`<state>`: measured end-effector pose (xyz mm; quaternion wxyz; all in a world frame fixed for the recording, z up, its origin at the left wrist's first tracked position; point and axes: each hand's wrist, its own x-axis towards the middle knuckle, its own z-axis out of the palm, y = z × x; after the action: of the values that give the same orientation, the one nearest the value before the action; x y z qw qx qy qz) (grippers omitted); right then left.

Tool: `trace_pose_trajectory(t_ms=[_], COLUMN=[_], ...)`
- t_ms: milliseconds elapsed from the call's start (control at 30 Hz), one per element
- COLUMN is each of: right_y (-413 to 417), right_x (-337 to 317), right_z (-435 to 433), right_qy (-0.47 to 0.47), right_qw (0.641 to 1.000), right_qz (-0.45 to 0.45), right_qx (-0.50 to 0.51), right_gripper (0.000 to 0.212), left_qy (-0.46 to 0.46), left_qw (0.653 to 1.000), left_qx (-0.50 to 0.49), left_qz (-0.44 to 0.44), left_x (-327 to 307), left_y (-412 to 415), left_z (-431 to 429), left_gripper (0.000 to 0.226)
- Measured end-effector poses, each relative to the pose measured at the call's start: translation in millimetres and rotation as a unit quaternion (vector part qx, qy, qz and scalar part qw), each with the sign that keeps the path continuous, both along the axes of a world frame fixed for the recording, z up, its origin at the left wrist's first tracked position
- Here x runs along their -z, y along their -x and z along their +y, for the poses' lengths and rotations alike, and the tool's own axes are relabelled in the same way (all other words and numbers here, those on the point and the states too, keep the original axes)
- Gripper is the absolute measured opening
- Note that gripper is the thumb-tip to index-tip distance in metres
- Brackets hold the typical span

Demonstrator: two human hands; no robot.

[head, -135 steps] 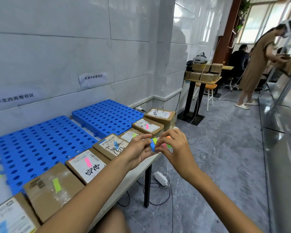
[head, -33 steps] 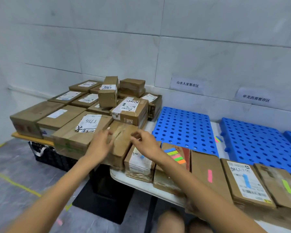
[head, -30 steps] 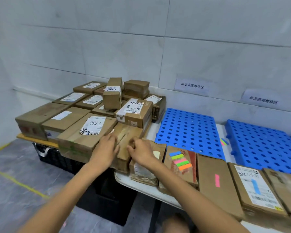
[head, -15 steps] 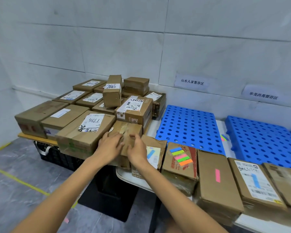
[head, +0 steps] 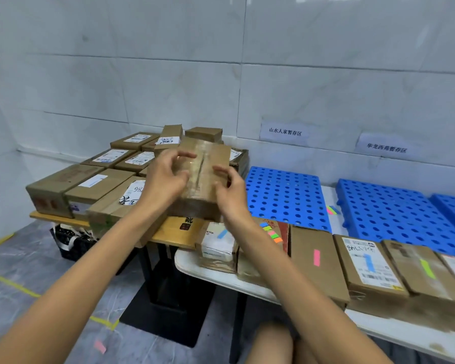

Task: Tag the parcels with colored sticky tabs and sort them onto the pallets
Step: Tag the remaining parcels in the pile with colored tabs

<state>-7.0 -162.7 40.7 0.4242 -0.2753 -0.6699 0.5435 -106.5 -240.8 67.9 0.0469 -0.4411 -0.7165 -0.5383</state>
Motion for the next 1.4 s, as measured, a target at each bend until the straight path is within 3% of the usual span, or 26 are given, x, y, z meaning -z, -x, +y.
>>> trace_pose_trajectory(t_ms=[100, 200, 467, 533, 600, 633, 700, 767, 967, 1067, 1133, 1267, 1400], right_y=[-54, -120, -240, -249, -257, -258, -259, -258, -255, -256, -255, -243, -223], right_x=[-25, -26, 34, 44, 46, 47, 46, 41, 26, 19, 12, -9, -21], right_z=[37, 69, 93, 95, 102, 101, 107, 120, 152, 163, 166, 161, 159], right_qy=[-0.043, -0.041, 0.05, 0.033, 0.023, 0.02, 0.005, -0.018, -0.052, -0.115, -0.179, -0.324, -0.465], right_qw=[0.998, 0.993, 0.968, 0.96, 0.962, 0.962, 0.96, 0.954, 0.954, 0.955, 0.949, 0.914, 0.841], right_qz=[-0.008, -0.061, -0.216, -0.254, -0.255, -0.256, -0.27, -0.29, -0.288, -0.259, -0.227, -0.157, -0.202], right_qx=[0.049, 0.096, 0.121, 0.109, 0.099, 0.088, 0.08, 0.075, 0.059, 0.088, 0.125, 0.188, 0.187], right_gripper=[0.037, 0.04, 0.033, 0.026, 0.02, 0.017, 0.014, 0.014, 0.013, 0.02, 0.027, 0.019, 0.036], left_qy=[-0.036, -0.042, 0.111, 0.153, 0.236, 0.299, 0.402, 0.433, 0.326, 0.195, 0.098, 0.037, 0.062], left_qw=[0.991, 0.949, 0.875, 0.89, 0.932, 0.932, 0.895, 0.875, 0.924, 0.968, 0.974, 0.92, 0.85], left_qx=[0.072, 0.178, 0.306, 0.289, 0.231, 0.197, 0.177, 0.193, 0.2, 0.138, 0.124, 0.247, 0.366], left_qz=[-0.111, -0.255, -0.358, -0.317, -0.147, -0.048, 0.079, 0.101, 0.023, -0.076, -0.161, -0.302, -0.373], left_x=[-22, -17, 61, 80, 97, 106, 116, 120, 123, 108, 81, 24, 4], left_y=[-37, -81, -142, -126, -104, -93, -75, -62, -37, -36, -47, -100, -148], left_z=[19, 46, 112, 116, 131, 131, 134, 143, 172, 180, 184, 189, 183], left_gripper=[0.043, 0.045, 0.042, 0.035, 0.03, 0.035, 0.051, 0.055, 0.029, 0.028, 0.021, 0.01, 0.016])
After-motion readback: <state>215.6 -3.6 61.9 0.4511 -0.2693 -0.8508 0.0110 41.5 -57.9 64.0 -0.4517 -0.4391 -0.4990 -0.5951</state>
